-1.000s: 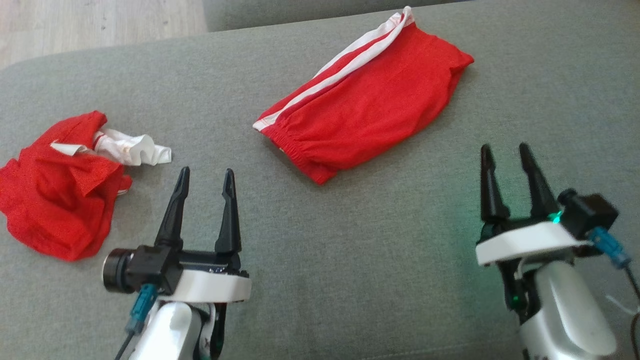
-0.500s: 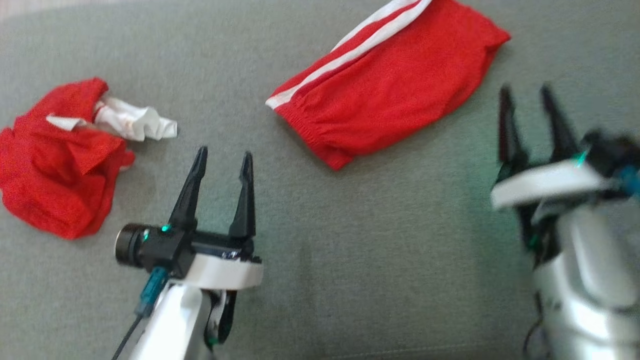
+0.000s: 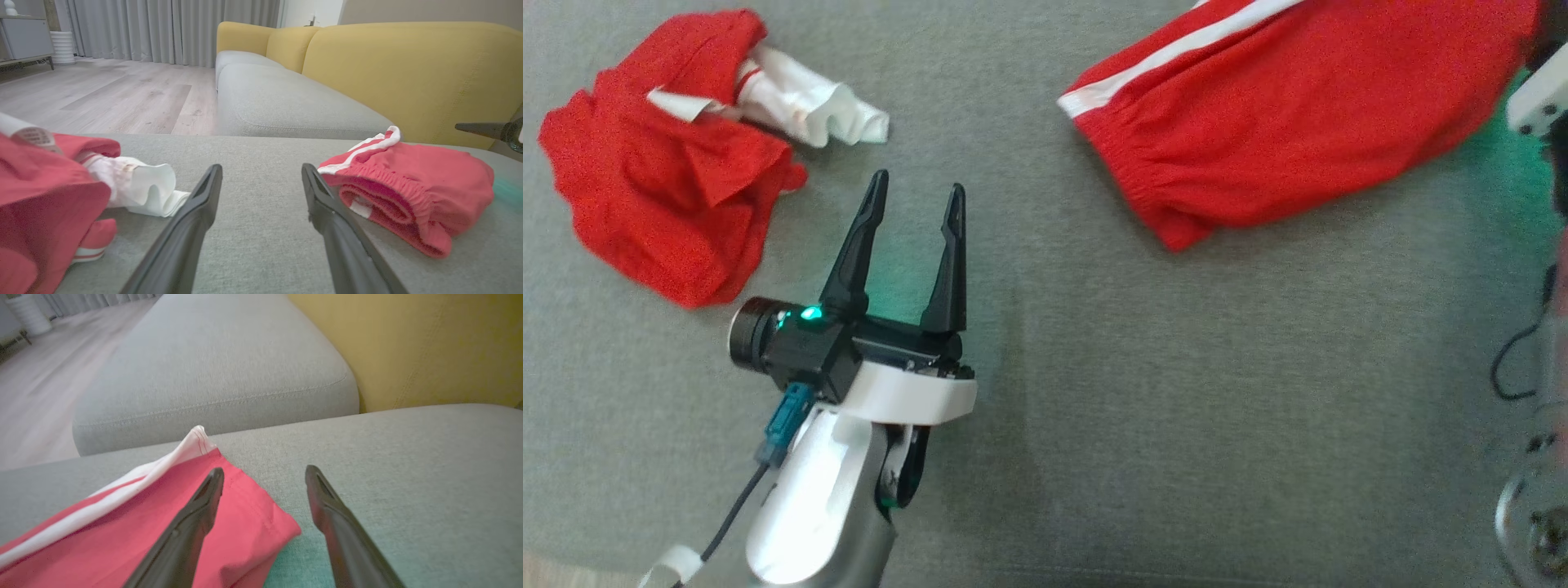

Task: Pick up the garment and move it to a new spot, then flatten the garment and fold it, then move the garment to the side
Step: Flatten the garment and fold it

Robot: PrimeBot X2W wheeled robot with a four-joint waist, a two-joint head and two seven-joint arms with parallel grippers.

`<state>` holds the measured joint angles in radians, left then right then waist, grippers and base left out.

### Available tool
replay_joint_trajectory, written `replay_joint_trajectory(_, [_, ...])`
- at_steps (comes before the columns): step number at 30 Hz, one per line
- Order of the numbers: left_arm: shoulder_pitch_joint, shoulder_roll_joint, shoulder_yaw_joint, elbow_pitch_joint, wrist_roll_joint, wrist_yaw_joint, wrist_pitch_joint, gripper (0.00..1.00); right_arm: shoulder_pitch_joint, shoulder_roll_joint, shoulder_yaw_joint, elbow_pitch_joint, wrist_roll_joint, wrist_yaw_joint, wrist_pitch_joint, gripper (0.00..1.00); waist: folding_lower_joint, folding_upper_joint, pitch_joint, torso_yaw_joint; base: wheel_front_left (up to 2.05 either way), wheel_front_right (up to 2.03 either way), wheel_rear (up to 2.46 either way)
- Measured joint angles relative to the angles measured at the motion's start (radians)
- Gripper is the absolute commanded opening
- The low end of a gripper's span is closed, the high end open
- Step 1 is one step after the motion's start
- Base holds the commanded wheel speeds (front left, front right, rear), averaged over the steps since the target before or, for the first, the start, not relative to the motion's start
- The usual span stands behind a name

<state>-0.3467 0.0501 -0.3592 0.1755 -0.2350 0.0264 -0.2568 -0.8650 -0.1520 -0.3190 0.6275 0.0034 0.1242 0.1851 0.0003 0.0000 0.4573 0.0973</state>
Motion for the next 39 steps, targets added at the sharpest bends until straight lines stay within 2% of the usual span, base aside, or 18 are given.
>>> replay_joint_trajectory(5, [-0.022,-0.002,-0.008,0.001,0.000,-0.002,0.000,1.00,-0.092,-0.027,-0.098,0.160,-0.100,0.000,0.045,1.00,-0.0001,0.0000,0.039,0.047,0.00,0.00,0.00])
replay_joint_trajectory(11, [-0.029,-0.004,-0.027,-0.002,-0.013,0.006,0.000,1.00,-0.150,-0.050,-0.135,0.275,-0.165,0.000,0.057,1.00,-0.0003,0.0000,0.061,0.069,0.00,0.00,0.00])
replay_joint_trajectory(12, [-0.030,-0.005,-0.027,-0.002,-0.013,0.009,0.000,1.00,-0.164,-0.051,-0.132,0.293,-0.165,0.000,0.059,0.80,-0.0003,0.0000,0.063,0.068,0.00,0.00,0.00])
replay_joint_trajectory(13, [-0.031,-0.005,-0.026,-0.002,-0.013,0.009,0.000,1.00,-0.175,-0.051,-0.126,0.309,-0.165,0.000,0.059,0.29,-0.0003,0.0000,0.063,0.066,0.00,0.00,0.00])
replay_joint_trajectory(14, [-0.034,-0.005,-0.024,-0.002,-0.013,0.010,0.000,1.00,-0.181,-0.051,-0.114,0.322,-0.164,0.000,0.057,0.00,-0.0003,0.0000,0.063,0.062,0.00,0.00,0.00])
replay_joint_trajectory(28, [-0.035,-0.006,0.009,0.008,0.004,0.007,0.000,1.00,-0.162,-0.061,0.007,0.445,-0.026,0.000,-0.074,0.00,-0.0003,0.0000,-0.010,-0.035,0.00,0.00,0.00])
replay_joint_trajectory(33, [-0.030,-0.006,0.019,0.010,0.008,0.007,0.000,1.00,-0.114,-0.104,0.024,0.448,0.017,0.000,-0.098,0.00,-0.0003,0.0000,-0.046,-0.063,0.00,0.00,0.00])
replay_joint_trajectory(39, [0.009,-0.006,0.036,0.011,0.008,-0.002,0.000,1.00,-0.024,-0.215,-0.039,0.448,0.088,0.000,-0.131,0.00,-0.0004,0.0000,-0.089,-0.087,0.00,0.00,0.00])
